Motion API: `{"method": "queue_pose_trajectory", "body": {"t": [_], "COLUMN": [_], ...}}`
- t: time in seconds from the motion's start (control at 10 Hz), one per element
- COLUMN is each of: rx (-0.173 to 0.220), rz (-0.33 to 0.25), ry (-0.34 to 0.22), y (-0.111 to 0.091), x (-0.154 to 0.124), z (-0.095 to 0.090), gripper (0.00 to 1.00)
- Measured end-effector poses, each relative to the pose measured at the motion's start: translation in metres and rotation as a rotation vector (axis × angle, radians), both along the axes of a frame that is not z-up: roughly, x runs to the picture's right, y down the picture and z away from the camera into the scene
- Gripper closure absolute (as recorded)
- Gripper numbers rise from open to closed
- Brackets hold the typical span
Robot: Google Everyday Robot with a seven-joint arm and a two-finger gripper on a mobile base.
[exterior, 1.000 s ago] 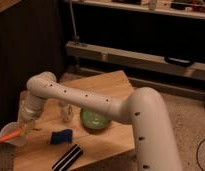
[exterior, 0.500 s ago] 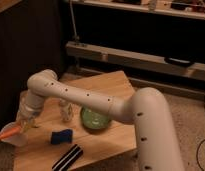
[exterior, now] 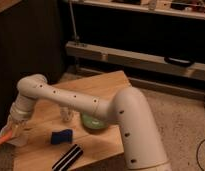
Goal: Place the pepper in the ceramic cup
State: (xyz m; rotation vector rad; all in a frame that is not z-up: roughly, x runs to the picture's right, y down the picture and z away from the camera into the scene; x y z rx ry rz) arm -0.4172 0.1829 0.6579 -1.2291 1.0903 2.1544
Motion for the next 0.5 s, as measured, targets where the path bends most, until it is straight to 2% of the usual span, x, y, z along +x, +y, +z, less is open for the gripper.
{"method": "queue_pose_trajectory", "body": {"t": [0.1, 0.2, 0.5], "rx": [0.036, 0.051, 0.066], "rz": [-0.009, -0.011, -0.005], "ry": [-0.009, -0.008, -0.010], "y": [-0.0059, -0.0093, -0.0127], "x": [-0.0012, -0.0002, 0.0017], "z": [-0.0050, -0.0066, -0.0031], "gripper": [0.97, 0.97, 0.97]}}
